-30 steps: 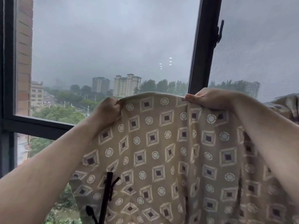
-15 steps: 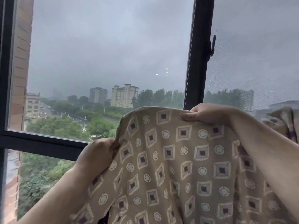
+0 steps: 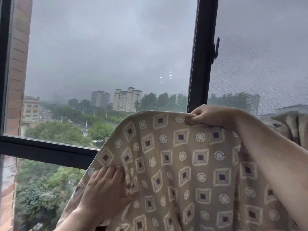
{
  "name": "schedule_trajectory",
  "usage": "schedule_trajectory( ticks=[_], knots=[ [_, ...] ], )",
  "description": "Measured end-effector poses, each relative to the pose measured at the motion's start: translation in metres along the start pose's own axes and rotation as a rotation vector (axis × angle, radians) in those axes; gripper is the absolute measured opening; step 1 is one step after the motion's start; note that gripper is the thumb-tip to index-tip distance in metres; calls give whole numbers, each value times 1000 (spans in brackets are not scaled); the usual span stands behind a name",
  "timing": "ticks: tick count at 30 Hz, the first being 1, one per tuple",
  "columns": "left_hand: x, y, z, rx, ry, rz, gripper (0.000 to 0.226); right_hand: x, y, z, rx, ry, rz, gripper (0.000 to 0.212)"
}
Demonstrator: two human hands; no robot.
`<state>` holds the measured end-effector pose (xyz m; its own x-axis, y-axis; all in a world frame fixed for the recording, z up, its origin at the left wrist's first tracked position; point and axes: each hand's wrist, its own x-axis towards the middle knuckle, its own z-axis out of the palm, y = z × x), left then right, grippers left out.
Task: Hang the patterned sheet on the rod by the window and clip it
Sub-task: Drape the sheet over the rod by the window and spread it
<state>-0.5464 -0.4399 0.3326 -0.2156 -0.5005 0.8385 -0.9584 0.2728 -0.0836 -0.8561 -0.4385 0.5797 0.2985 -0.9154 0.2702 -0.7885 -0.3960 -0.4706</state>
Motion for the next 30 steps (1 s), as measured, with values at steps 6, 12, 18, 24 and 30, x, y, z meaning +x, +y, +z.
schedule_trajectory(
  ticks=[6, 12, 18, 24, 30],
  knots=[
    [19, -5, 1, -249, 3, -21, 12, 0, 2, 0, -3, 18, 9, 29],
    [32, -18, -65, -1382, -277, -223, 17, -3, 6, -1, 0, 33, 8, 30],
    [14, -38, -50, -376, -565, -99, 23, -10, -5, 1, 6, 12, -12, 29],
    [50, -42, -79, 175, -691, -96, 30, -12, -9, -1, -134, 60, -67, 28],
    [148, 9, -105, -361, -46, -108, 41, -13, -7, 1, -119, 82, -82, 29]
  ],
)
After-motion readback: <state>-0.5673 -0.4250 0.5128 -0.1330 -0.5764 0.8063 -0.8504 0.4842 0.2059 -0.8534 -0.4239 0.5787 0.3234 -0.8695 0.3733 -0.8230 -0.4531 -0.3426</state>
